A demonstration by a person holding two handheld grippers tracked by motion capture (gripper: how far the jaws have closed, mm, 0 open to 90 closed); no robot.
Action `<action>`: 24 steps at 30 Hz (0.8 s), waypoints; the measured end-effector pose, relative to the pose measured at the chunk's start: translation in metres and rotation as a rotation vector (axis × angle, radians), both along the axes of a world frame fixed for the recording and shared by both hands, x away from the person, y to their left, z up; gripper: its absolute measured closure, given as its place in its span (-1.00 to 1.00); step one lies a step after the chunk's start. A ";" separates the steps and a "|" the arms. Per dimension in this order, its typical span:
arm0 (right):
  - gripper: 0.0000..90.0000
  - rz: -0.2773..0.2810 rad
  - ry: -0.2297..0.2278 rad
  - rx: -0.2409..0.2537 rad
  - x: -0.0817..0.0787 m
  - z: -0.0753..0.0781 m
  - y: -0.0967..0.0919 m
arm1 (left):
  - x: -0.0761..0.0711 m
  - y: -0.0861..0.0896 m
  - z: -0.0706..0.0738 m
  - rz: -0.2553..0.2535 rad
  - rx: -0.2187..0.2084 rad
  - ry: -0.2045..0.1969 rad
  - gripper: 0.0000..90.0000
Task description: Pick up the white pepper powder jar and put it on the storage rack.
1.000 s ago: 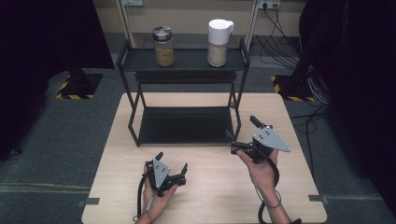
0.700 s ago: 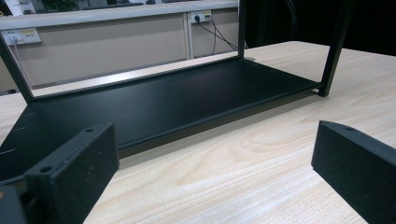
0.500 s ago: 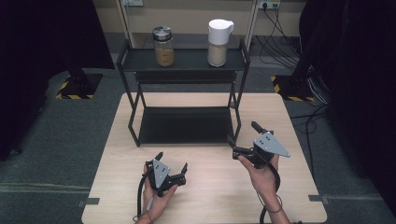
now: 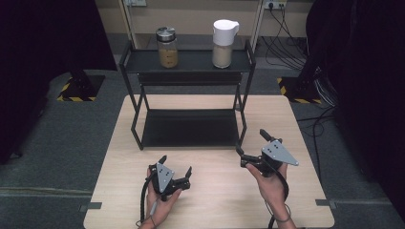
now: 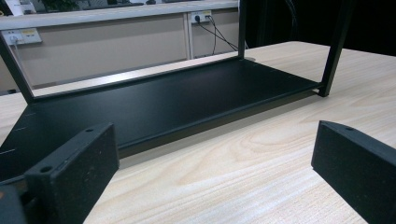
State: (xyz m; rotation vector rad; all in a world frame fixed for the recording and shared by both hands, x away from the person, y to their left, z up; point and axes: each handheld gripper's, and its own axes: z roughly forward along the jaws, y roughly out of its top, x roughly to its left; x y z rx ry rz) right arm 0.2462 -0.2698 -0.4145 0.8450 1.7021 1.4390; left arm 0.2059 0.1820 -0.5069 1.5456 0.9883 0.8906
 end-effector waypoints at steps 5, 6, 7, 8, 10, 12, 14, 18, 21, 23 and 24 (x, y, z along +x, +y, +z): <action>-0.93 -0.011 0.012 0.000 -0.003 -0.005 -0.004 | 0.000 0.000 0.000 0.000 0.000 0.000 -1.00; -0.93 -0.013 0.013 0.001 -0.003 -0.006 -0.004 | 0.000 0.000 0.000 0.000 0.000 0.000 -1.00; -0.93 -0.015 0.015 0.001 -0.004 -0.007 -0.005 | 0.000 0.000 0.000 0.000 0.000 0.000 -1.00; -0.93 -0.018 0.015 0.000 -0.005 -0.008 -0.006 | 0.000 0.000 0.000 0.000 -0.001 0.000 -1.00; -0.93 -0.021 0.019 0.000 -0.006 -0.009 -0.007 | 0.000 0.000 0.000 0.001 0.000 0.000 -1.00; -0.93 -0.024 0.020 -0.003 -0.007 -0.011 -0.009 | 0.000 0.000 0.000 0.001 0.001 0.000 -1.00; -0.93 -0.028 0.022 -0.001 -0.008 -0.012 -0.010 | 0.000 -0.001 0.000 0.001 0.002 -0.001 -1.00; -0.93 -0.036 0.028 -0.006 -0.010 -0.015 -0.012 | 0.000 -0.001 0.000 0.001 0.000 0.000 -1.00; -0.93 -0.041 0.034 -0.004 -0.012 -0.018 -0.014 | 0.000 -0.001 0.000 0.001 0.001 -0.002 -1.00; -0.93 -0.045 0.038 -0.003 -0.012 -0.020 -0.016 | 0.000 -0.001 0.000 0.001 0.002 -0.002 -1.00; -0.93 -0.047 0.039 -0.004 -0.013 -0.021 -0.016 | 0.000 -0.001 0.000 0.001 0.002 -0.002 -1.00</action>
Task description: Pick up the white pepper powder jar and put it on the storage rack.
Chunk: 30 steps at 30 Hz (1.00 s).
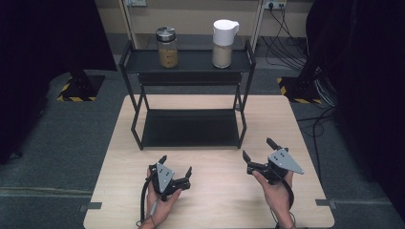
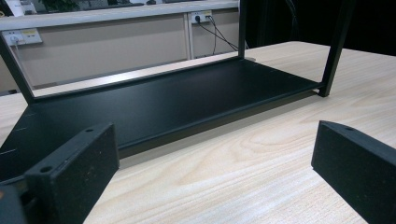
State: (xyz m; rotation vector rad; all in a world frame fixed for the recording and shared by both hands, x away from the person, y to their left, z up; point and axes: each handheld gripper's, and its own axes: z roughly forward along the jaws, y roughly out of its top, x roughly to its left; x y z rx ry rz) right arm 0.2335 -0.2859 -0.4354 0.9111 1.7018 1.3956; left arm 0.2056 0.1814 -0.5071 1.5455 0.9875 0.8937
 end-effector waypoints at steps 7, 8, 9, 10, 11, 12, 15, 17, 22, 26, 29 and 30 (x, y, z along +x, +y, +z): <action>-0.93 -0.015 0.014 -0.004 -0.003 -0.006 -0.005 | 0.000 0.000 0.000 0.000 -0.001 0.000 -1.00; -0.93 -0.017 0.016 -0.003 -0.004 -0.006 -0.005 | 0.000 0.000 0.000 0.000 -0.001 0.000 -1.00; -0.93 -0.019 0.018 -0.005 -0.004 -0.007 -0.006 | 0.000 0.000 0.000 0.001 -0.001 0.000 -1.00; -0.93 -0.020 0.020 -0.006 -0.004 -0.008 -0.007 | 0.000 0.000 0.000 0.000 -0.001 0.000 -1.00; -0.93 -0.022 0.023 -0.005 -0.005 -0.008 -0.007 | 0.000 0.000 0.000 0.000 -0.001 0.000 -1.00; -0.93 -0.023 0.025 -0.007 -0.005 -0.009 -0.008 | 0.000 0.000 0.000 0.001 -0.001 0.000 -1.00; -0.93 -0.026 0.036 -0.008 -0.006 -0.013 -0.010 | 0.000 0.000 0.000 0.001 0.001 0.000 -1.00; -0.93 -0.029 0.043 -0.010 -0.007 -0.015 -0.011 | 0.000 0.000 0.000 0.002 0.001 -0.001 -1.00; -0.93 -0.031 0.070 -0.020 -0.008 -0.022 -0.013 | 0.000 0.000 0.000 0.002 -0.001 0.002 -1.00; -0.93 -0.033 0.087 -0.030 -0.008 -0.027 -0.013 | 0.000 0.000 0.000 0.002 -0.001 0.001 -1.00; -0.93 -0.035 0.100 -0.031 -0.009 -0.031 -0.013 | 0.000 0.000 0.000 0.001 -0.001 0.002 -1.00; -0.93 -0.036 0.102 -0.033 -0.009 -0.032 -0.013 | 0.000 0.000 0.000 0.001 -0.001 0.003 -1.00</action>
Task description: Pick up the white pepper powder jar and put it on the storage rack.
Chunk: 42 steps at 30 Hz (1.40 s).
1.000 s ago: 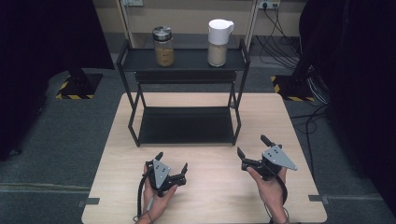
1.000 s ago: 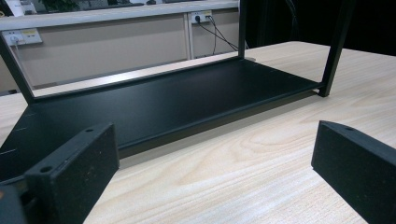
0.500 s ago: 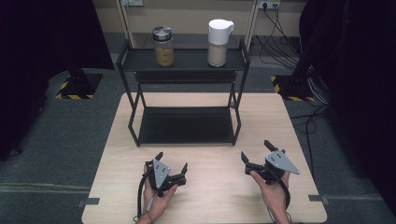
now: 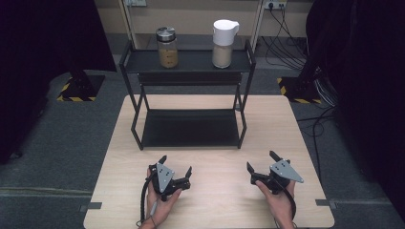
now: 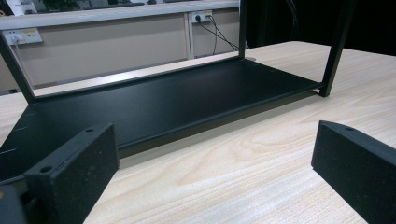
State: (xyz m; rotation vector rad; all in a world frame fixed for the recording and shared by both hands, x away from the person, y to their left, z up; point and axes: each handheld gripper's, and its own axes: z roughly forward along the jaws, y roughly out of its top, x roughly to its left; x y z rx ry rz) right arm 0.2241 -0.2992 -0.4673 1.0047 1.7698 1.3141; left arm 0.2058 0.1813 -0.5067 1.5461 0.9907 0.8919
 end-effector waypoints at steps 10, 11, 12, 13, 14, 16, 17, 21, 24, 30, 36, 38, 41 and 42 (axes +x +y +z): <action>-0.93 -0.008 0.018 0.008 -0.004 -0.007 -0.002 | 0.000 0.000 0.000 -0.001 0.001 0.000 -1.00; -0.92 -0.010 0.020 0.009 -0.004 -0.008 -0.002 | 0.000 0.000 0.000 -0.001 0.001 0.000 -1.00; -0.92 -0.010 0.021 0.008 -0.004 -0.008 -0.002 | 0.000 0.000 0.000 -0.001 0.002 -0.001 -1.00; -0.92 -0.011 0.023 0.008 -0.005 -0.008 -0.002 | 0.000 0.000 0.000 -0.001 0.002 -0.001 -1.00; -0.92 -0.011 0.022 0.008 -0.005 -0.008 -0.002 | 0.000 0.000 0.000 -0.001 0.003 -0.001 -1.00; -0.92 -0.012 0.023 0.008 -0.006 -0.009 -0.002 | 0.000 0.000 0.000 -0.001 0.001 -0.001 -1.00; -0.92 -0.012 0.023 0.007 -0.006 -0.009 -0.002 | 0.000 0.000 0.000 -0.001 0.001 -0.001 -1.00; -0.92 -0.012 0.030 0.003 -0.006 -0.011 -0.002 | 0.000 0.000 0.000 -0.002 0.001 -0.001 -1.00; -0.92 -0.015 0.038 0.005 -0.006 -0.012 -0.002 | 0.000 0.000 0.000 -0.002 0.000 0.001 -1.00; -0.92 -0.017 0.056 0.000 -0.006 -0.015 -0.003 | 0.000 0.000 0.000 -0.002 0.001 -0.001 -1.00; -0.92 -0.017 0.058 -0.002 -0.005 -0.015 -0.003 | 0.000 0.000 0.000 -0.002 0.001 0.000 -1.00; -0.92 -0.019 0.058 -0.003 -0.005 -0.015 -0.003 | 0.000 0.000 0.000 -0.002 0.000 -0.001 -1.00; -0.92 -0.018 0.059 -0.003 -0.005 -0.015 -0.003 | 0.000 0.000 0.000 -0.002 0.002 -0.002 -1.00; -0.92 -0.017 0.060 -0.003 -0.005 -0.014 -0.003 | 0.000 0.000 0.000 -0.002 0.002 -0.002 -1.00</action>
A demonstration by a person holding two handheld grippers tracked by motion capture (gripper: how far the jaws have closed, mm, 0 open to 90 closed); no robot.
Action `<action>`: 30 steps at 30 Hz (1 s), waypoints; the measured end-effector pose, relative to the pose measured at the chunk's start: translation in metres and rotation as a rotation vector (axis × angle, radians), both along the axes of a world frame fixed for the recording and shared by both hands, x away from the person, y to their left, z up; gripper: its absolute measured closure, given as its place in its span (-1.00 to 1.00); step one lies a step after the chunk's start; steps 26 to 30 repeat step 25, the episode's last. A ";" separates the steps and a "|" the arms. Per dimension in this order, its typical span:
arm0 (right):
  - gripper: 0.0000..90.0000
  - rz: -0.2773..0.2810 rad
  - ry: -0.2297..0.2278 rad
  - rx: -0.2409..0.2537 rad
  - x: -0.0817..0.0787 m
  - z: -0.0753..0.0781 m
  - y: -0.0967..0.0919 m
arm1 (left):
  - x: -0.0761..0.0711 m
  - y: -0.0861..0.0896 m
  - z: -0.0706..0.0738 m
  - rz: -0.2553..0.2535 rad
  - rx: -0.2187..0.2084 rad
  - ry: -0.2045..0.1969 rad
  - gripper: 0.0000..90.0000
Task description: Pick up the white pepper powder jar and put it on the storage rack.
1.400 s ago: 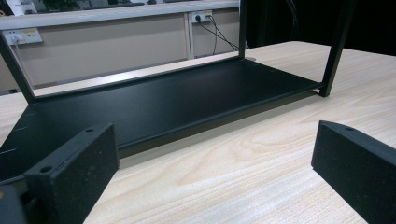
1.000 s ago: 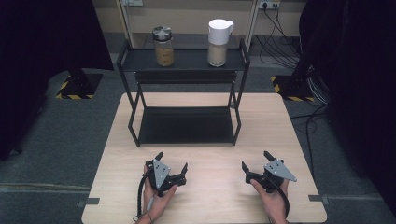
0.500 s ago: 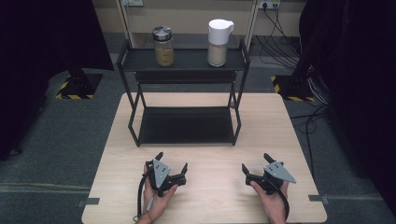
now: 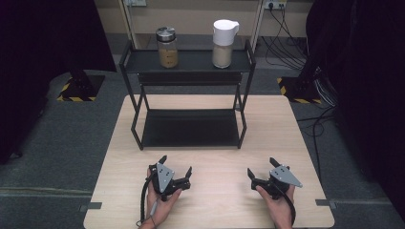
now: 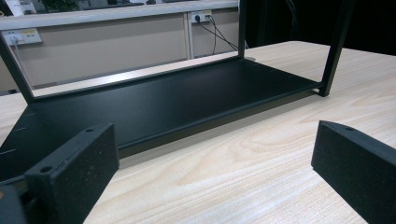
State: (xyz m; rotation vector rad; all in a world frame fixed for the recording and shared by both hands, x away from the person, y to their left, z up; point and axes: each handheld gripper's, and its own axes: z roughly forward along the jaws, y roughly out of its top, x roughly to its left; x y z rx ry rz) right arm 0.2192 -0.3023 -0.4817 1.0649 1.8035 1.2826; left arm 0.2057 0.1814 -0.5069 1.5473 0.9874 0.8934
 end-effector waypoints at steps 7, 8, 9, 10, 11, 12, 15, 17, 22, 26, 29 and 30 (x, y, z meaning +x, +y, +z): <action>-0.92 -0.002 0.003 0.005 0.000 0.000 -0.001 | 0.000 0.000 0.000 -0.001 -0.001 0.001 -1.00; -0.92 -0.002 0.002 0.004 0.000 0.000 0.000 | 0.000 0.000 0.000 -0.001 -0.001 0.001 -1.00; -0.93 -0.002 0.001 0.003 0.000 0.000 0.000 | 0.000 0.000 0.000 -0.001 -0.001 0.000 -1.00; -0.92 -0.002 0.001 0.002 0.000 0.000 0.000 | 0.000 0.000 0.000 -0.001 -0.001 0.000 -1.00; -0.92 -0.002 0.001 0.002 0.000 0.000 0.000 | 0.000 0.000 0.000 -0.001 0.000 0.000 -1.00; -0.92 -0.002 0.000 0.002 0.000 0.000 0.000 | 0.000 0.000 0.000 -0.001 0.000 0.000 -1.00; -0.92 -0.002 -0.001 0.002 0.000 0.000 0.000 | 0.000 0.000 0.000 -0.001 0.000 0.001 -1.00; -0.92 -0.002 -0.001 0.001 0.000 0.000 0.000 | 0.000 0.000 0.000 -0.001 0.000 0.000 -1.00; -0.92 -0.002 -0.002 0.000 0.000 0.000 0.000 | 0.000 0.000 0.000 -0.002 0.001 0.001 -1.00; -0.93 -0.001 -0.002 0.000 0.000 0.000 0.000 | 0.001 0.001 0.000 -0.003 -0.001 0.003 -1.00; -0.93 -0.001 -0.002 0.000 0.000 0.000 0.000 | 0.001 0.001 0.000 -0.003 -0.001 0.003 -1.00; -0.93 -0.001 -0.002 0.000 0.000 0.000 0.000 | 0.001 0.001 0.000 -0.003 -0.001 0.003 -1.00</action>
